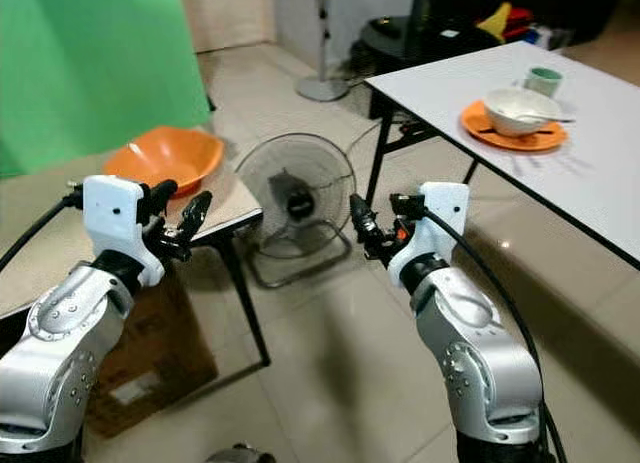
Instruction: Setting the table
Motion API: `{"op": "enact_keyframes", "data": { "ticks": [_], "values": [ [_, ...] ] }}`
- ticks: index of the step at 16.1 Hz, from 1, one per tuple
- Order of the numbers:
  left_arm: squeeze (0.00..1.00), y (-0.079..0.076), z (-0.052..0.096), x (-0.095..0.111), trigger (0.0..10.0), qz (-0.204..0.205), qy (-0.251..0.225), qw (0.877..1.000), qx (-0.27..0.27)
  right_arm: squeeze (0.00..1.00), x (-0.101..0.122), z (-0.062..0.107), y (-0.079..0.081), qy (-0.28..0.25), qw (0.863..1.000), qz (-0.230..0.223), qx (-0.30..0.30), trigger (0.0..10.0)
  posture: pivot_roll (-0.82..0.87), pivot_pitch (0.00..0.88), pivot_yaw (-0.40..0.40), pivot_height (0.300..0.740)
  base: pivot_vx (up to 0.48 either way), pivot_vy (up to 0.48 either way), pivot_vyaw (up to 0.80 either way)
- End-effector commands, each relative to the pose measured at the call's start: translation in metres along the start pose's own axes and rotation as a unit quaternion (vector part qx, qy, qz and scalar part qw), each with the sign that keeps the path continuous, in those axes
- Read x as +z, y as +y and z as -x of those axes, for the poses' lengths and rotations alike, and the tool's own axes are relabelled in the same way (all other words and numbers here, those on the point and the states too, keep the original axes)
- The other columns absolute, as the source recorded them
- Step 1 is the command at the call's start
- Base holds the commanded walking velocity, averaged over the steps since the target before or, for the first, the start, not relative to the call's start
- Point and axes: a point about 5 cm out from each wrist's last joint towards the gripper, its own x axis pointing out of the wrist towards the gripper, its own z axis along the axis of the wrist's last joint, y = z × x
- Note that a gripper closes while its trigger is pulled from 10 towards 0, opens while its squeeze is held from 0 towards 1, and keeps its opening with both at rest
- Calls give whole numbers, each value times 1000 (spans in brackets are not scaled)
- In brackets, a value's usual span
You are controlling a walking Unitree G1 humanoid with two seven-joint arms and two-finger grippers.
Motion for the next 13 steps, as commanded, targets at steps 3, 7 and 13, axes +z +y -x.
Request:
{"op": "enact_keyframes", "data": {
  "ticks": [3,7,13],
  "values": [
    [0,1,1,3,10000,-7,-3,1000,2,0,0,-3,1,-3,999,40,-3,10000,123,0,22,740,274,0,0],
    [0,2,3,5,10000,-7,-7,1000,1,0,2,-4,5,-7,999,50,17,10000,133,0,14,740,305,0,400],
    [0,2,3,8,10000,-11,-12,1000,3,0,2,-8,8,-11,998,52,36,10000,141,0,11,740,326,0,800]
  ]
}}
